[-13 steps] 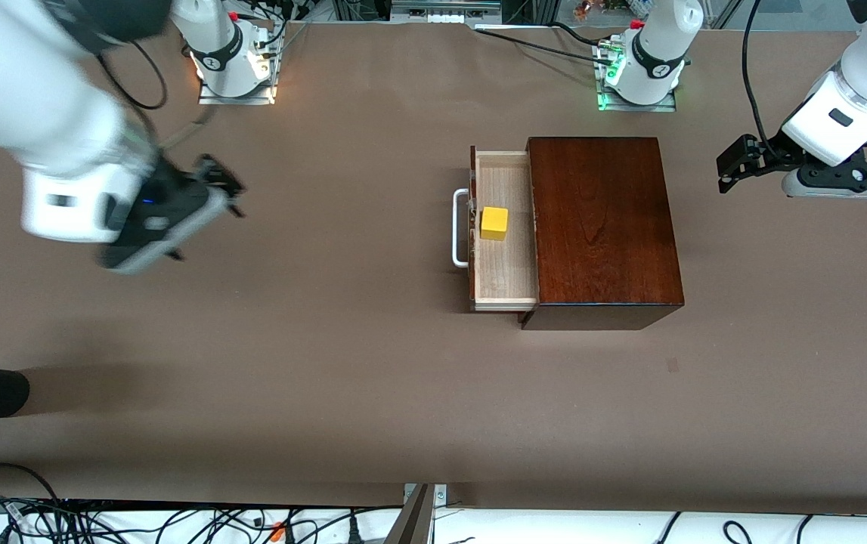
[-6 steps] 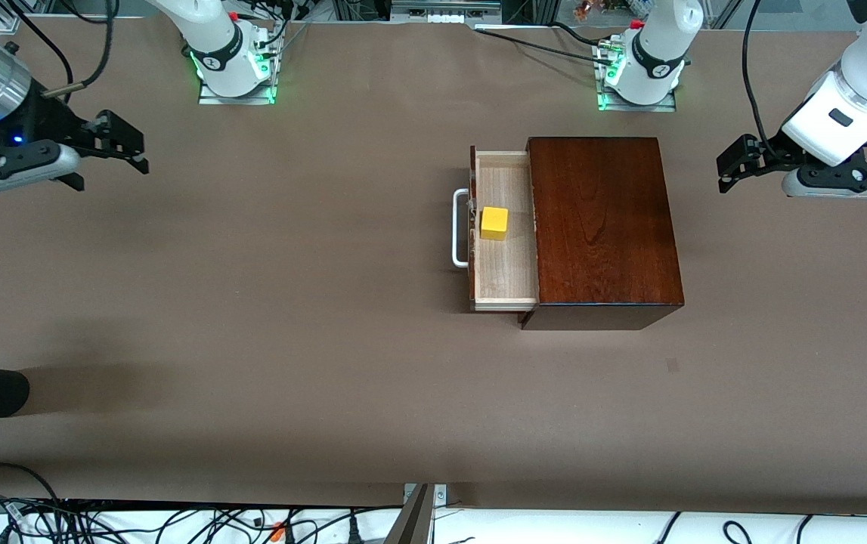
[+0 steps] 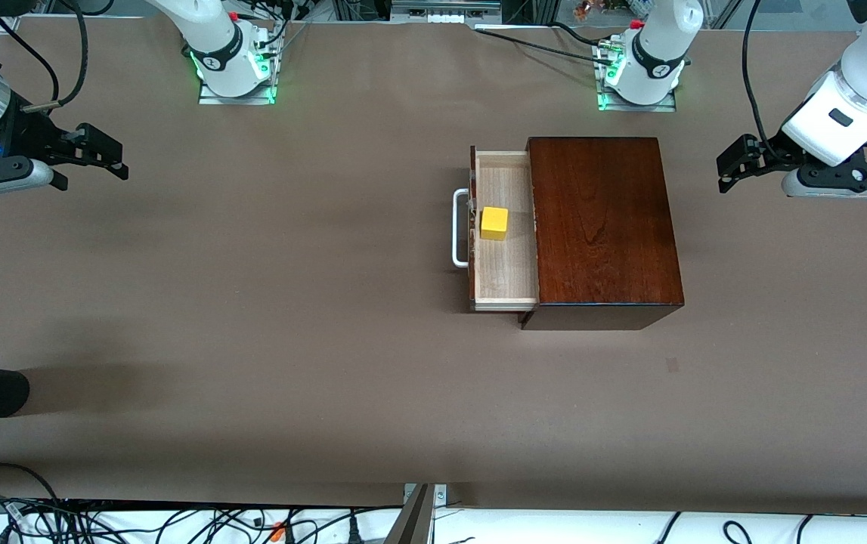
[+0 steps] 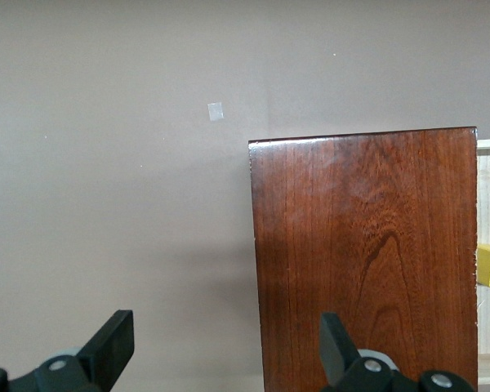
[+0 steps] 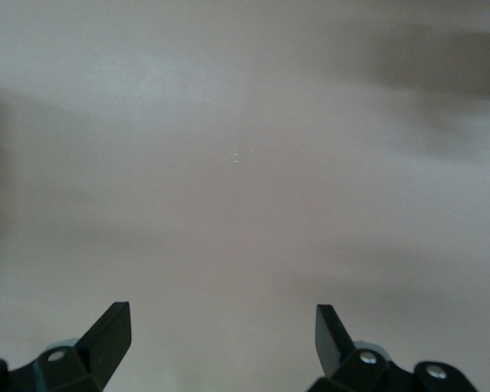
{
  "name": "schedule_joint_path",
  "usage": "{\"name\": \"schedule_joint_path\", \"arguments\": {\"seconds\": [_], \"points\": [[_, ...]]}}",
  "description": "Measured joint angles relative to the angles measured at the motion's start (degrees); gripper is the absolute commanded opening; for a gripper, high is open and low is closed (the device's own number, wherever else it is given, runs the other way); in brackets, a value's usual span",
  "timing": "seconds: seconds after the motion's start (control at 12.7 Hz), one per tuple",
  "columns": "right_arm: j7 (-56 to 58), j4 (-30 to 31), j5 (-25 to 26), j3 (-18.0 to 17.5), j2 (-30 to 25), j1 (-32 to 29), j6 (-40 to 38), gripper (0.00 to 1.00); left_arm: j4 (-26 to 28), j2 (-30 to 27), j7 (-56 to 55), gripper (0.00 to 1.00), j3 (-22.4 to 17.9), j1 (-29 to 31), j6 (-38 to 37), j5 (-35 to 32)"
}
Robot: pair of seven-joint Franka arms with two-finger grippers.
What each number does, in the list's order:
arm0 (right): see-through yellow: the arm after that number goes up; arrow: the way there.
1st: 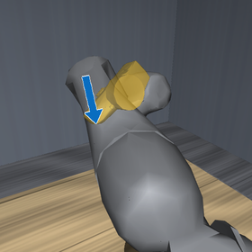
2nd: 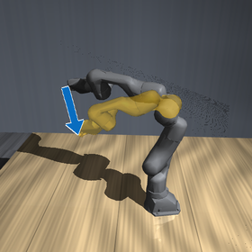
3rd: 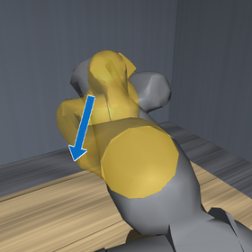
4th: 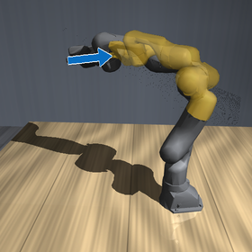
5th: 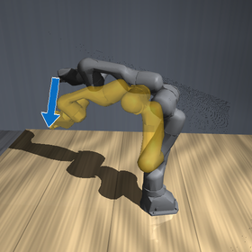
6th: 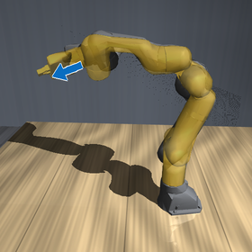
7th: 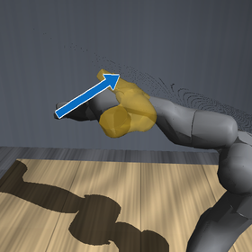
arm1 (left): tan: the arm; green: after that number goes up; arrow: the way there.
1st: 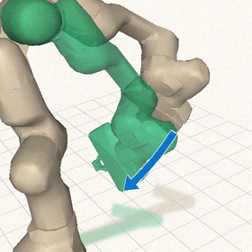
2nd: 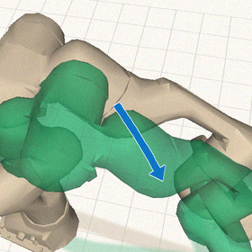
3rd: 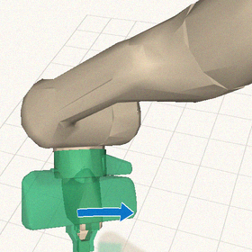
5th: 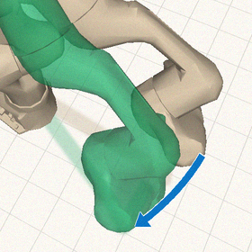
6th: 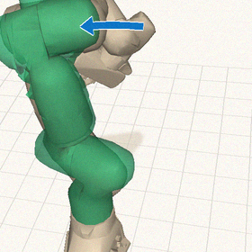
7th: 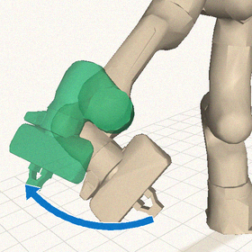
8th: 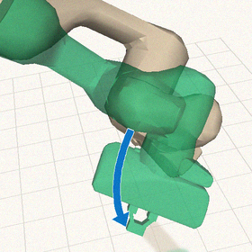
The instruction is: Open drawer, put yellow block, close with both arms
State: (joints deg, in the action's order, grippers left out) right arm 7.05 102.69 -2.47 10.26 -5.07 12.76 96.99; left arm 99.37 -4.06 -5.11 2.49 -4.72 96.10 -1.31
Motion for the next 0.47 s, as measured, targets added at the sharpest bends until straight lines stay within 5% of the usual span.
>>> {"name": "schedule_joint_path", "arguments": {"seconds": [0.47], "points": [[0.00,-3.30,2.76,-0.29,1.82,0.15,0.22,1.00,0.00,0.00,0.00,1.00,0.00,0.00,0.00,0.00]]}}
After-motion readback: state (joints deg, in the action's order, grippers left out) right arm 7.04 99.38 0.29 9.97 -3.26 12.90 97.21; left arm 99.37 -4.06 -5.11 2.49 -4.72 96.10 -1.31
